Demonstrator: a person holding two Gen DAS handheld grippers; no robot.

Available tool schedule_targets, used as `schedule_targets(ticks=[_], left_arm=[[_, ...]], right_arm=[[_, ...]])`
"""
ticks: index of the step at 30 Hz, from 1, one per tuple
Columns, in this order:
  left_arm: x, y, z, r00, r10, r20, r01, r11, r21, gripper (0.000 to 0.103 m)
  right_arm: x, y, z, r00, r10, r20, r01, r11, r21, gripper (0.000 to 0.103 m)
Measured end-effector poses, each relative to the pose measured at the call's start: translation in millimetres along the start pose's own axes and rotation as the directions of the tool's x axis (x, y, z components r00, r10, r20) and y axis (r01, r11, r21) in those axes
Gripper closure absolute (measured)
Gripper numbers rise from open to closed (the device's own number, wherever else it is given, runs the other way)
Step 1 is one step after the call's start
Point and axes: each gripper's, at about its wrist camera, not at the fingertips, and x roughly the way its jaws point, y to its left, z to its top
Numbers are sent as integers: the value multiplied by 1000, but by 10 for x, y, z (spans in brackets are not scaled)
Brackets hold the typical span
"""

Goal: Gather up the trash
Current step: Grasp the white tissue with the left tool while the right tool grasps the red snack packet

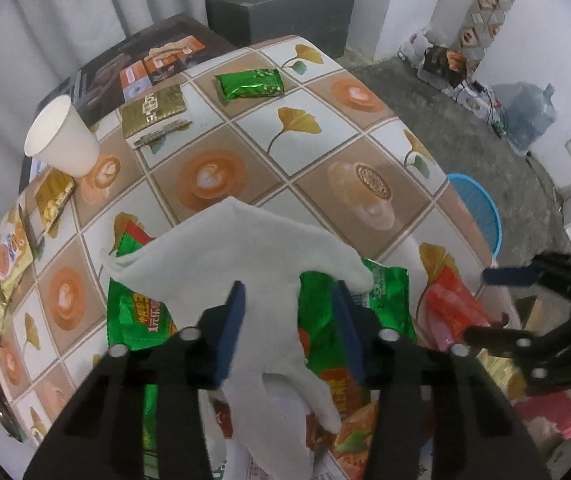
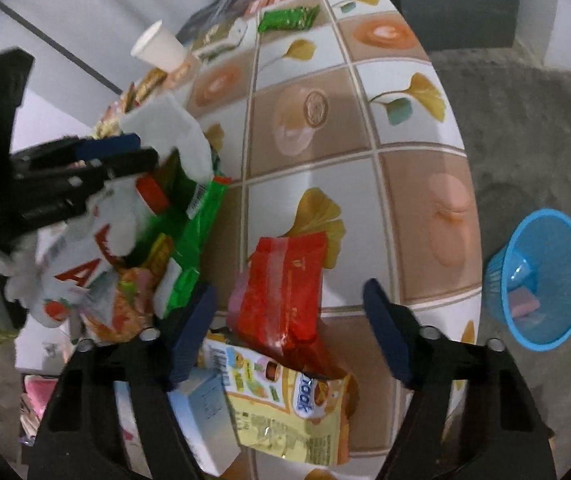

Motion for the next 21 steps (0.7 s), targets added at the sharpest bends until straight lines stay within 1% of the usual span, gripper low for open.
schedule_targets(ticks=[3, 5, 6, 7, 8, 12, 14, 17, 21], left_arm=[[-23, 64, 9, 1000, -20, 12, 20, 999, -29, 73], [-40, 89, 10, 999, -27, 21, 28, 999, -42, 79], [-52, 107, 10, 999, -32, 28, 33, 998, -48, 81], [-62, 123, 8, 999, -35, 33, 36, 998, -54, 84], [-68, 135, 6, 999, -38, 38, 40, 997, -58, 86], [-108, 196, 2, 997, -44, 64, 49, 996, -77, 90], [-136, 229, 2, 996, -48, 79, 55, 995, -88, 94], [-207, 255, 0, 993, -47, 110, 58, 994, -92, 98], [-304, 262, -1, 987, -52, 149, 65, 994, -87, 100]], right_arm=[[69, -11, -23, 1000, -13, 4, 13, 1000, 20, 50], [60, -39, -21, 1000, -16, 14, 15, 999, 35, 61], [57, -58, -22, 1000, -14, 21, 13, 999, 47, 63], [47, -86, -21, 1000, -10, 26, 8, 998, 60, 70], [44, -112, -15, 1000, -2, 30, 0, 997, 74, 74], [67, -173, -10, 998, 27, 61, -35, 991, 129, 79], [49, -195, -6, 996, 46, 77, -57, 987, 150, 82], [-13, -220, -5, 990, 72, 120, -93, 981, 173, 83], [-91, -205, 46, 980, 78, 181, -111, 977, 183, 84]])
